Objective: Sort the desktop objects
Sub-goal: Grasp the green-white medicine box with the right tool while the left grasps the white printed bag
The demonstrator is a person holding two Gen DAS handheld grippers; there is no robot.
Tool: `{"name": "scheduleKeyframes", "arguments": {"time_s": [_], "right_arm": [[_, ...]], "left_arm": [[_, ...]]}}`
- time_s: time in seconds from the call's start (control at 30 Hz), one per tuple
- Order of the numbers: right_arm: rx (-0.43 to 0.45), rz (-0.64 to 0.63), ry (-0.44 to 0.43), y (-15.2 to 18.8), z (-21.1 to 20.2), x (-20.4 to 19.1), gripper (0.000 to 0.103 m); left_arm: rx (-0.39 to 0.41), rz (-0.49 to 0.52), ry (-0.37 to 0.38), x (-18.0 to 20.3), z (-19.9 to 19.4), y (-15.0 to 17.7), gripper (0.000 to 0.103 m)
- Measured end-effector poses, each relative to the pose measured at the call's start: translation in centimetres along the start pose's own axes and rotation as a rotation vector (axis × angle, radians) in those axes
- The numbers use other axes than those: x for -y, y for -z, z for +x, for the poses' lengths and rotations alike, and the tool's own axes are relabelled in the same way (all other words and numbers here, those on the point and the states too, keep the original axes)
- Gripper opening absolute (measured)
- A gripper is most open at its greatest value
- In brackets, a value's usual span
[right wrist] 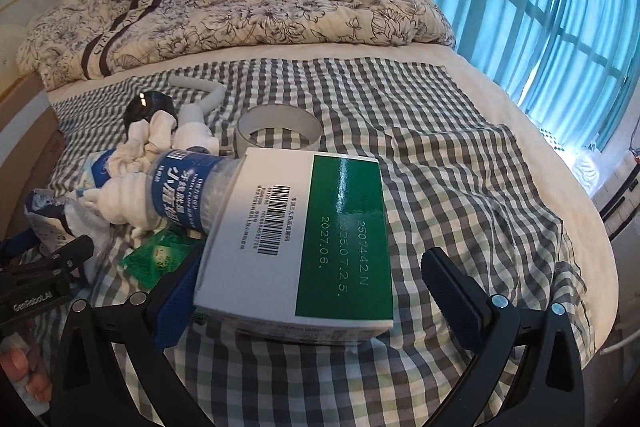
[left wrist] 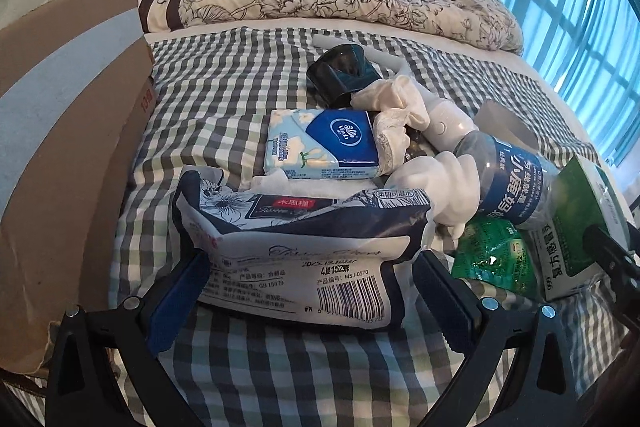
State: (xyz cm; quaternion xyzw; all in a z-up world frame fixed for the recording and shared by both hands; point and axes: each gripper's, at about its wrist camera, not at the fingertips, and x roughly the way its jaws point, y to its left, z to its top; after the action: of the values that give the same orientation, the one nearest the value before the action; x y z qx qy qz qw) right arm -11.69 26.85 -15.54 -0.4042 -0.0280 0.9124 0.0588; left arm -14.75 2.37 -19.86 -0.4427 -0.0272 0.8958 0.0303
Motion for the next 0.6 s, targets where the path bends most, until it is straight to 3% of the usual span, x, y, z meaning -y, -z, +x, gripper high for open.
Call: {"name": "scheduleKeyframes", "arguments": {"time_s": [0.3,0.4,0.5,0.53,0.6], "right_arm": [[-0.017,0.009,-0.013,0.3,0.8,0.0,0.103],[-0.024,0.0,-0.019,0.4,1.0,-0.3,0.103],[-0.027,-0.012,-0.021,0.5,1.1,-0.5,0.09],[-0.033,-0.012,-0.03,0.6,1.2,-0.6,0.08],[-0.034,-0.016,-0.027,0.6,1.2,-0.7,0.079]], "left_arm": [[0.015,0.002,0.0,-0.2,0.0,0.0,0.102],[0.031,0.026,-0.008,0.2,-0.3,0.0,0.096],[0.038,0.042,-0.008,0.5,-0.5,-0.2,0.086],[0.039,0.046,-0.007,0.6,-0.5,-0.2,0.083],[0.041,0.052,-0.006,0.7,-0.6,-0.3,0.075]]}}
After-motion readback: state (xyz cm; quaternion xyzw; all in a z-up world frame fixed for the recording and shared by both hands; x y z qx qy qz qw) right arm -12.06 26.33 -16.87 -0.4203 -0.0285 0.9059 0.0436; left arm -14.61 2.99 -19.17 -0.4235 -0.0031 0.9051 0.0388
